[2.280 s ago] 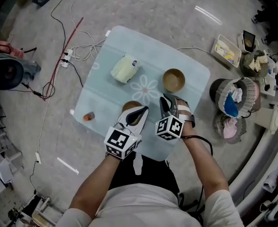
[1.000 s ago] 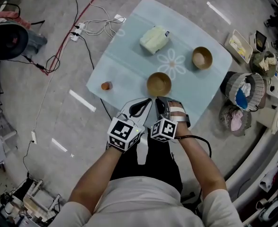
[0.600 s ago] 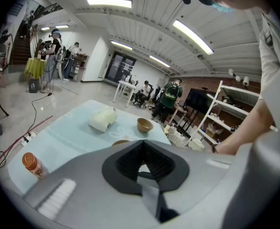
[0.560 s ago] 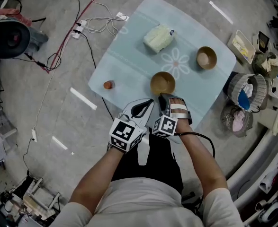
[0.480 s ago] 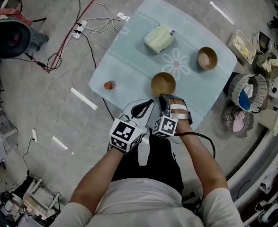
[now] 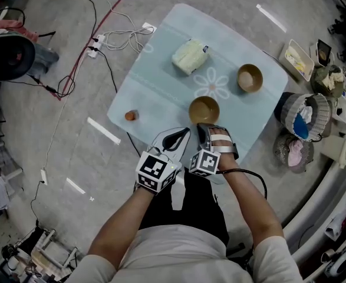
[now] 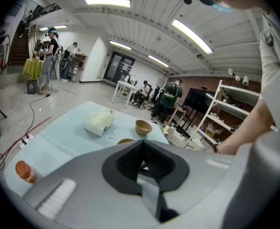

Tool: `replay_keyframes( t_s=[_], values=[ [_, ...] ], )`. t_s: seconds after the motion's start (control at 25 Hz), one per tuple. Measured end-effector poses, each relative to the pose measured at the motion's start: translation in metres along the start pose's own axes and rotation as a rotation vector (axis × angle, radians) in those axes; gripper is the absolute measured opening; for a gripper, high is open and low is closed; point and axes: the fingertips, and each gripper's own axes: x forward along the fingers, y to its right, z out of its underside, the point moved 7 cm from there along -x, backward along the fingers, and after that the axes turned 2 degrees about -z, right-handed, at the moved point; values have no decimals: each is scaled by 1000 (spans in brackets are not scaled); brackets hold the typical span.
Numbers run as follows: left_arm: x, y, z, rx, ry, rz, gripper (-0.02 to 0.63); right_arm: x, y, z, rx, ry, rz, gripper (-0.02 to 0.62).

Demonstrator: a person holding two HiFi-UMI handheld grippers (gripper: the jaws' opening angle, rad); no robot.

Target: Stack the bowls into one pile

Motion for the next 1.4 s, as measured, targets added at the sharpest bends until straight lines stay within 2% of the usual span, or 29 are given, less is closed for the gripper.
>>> replay_keyframes(
  t_s=[0.4, 0.76, 1.12, 1.4],
  values=[
    [30, 20, -30, 34, 18, 45, 6, -32, 42, 22, 22, -11, 56, 21],
    [68, 49, -62, 64, 36, 82, 6, -51, 96, 64, 64, -47, 117, 21],
    [95, 54, -80, 71, 24, 71, 6, -33, 155, 105, 101, -69, 164, 23],
    [118, 50, -89, 61, 8, 70, 6, -10, 176, 122, 118, -81, 146, 23]
  ],
)
